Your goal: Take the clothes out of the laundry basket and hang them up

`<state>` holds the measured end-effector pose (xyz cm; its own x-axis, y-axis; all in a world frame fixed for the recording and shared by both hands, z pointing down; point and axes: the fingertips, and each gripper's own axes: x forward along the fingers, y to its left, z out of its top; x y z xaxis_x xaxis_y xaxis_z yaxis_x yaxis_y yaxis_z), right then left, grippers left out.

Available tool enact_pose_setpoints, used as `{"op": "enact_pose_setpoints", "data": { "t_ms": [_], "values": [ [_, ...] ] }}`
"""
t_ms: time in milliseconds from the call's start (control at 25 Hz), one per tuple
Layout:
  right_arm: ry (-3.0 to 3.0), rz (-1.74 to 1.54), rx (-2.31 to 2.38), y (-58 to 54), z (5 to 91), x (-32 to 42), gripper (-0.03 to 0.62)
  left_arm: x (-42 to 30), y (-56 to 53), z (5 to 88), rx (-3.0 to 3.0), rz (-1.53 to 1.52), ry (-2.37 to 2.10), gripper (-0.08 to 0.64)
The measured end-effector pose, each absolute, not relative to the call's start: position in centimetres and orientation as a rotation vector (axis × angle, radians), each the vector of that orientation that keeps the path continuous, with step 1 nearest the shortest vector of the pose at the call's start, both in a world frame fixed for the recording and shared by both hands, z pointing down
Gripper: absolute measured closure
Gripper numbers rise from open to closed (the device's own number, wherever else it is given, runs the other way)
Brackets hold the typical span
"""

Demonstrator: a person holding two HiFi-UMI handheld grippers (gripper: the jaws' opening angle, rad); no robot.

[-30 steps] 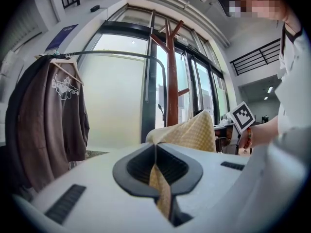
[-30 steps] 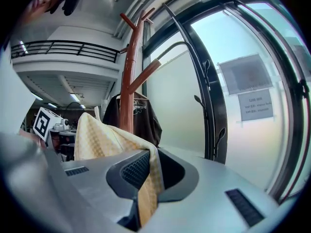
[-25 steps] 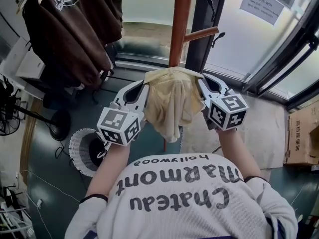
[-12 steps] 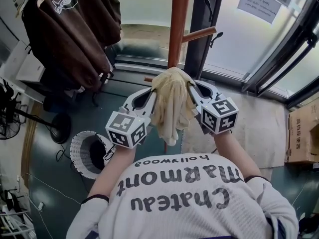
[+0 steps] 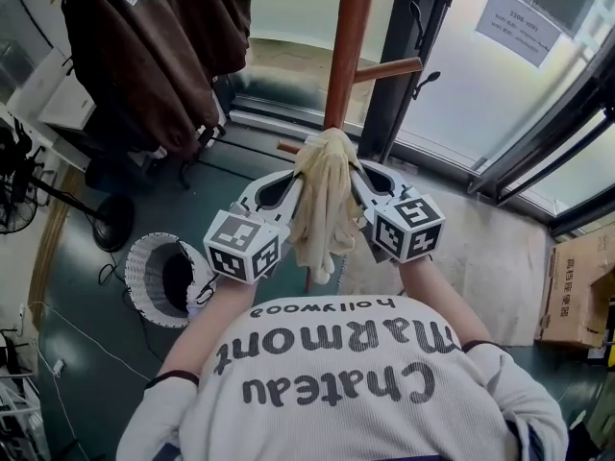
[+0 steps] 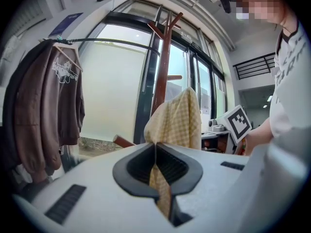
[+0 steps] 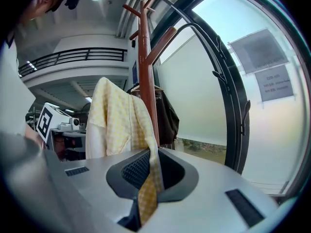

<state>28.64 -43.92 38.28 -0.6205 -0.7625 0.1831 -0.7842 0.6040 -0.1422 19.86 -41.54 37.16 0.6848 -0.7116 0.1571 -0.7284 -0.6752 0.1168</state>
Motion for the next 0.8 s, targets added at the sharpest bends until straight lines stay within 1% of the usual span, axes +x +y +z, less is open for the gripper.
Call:
{"op": "enact_pose_setpoints", "data": {
  "t_ms": [160, 360, 440, 520, 800],
  "values": [
    [-2.707, 0.243, 1.149, -43.7, 38.4, 28.3, 0.548, 20.3, -41.1, 37.4, 2.633, 0.090, -1.202, 0.546],
    [-2.683, 0.162, 0.953, -43.2, 38.5, 27.7, 0.548, 20.2, -40.0, 36.3, 2.625, 0.002, -1.355, 0.546],
    [-2.708, 0.187, 0.913, -43.0, 38.6, 27.8, 0.548, 19.6, -39.4, 35.7, 2.561, -0.107, -1.393, 0.541],
    [-2.737, 0.232, 0.886, -42.7, 38.7, 28.2, 0.548, 18.8, -38.3, 35.2, 2.502, -0.200, -1.442, 0.484],
    [-2.830, 0.353, 0.819, -41.9, 38.9, 28.9, 0.546, 17.2, -33.2, 34.0, 2.371, -0.357, -1.662, 0.486]
  ]
}}
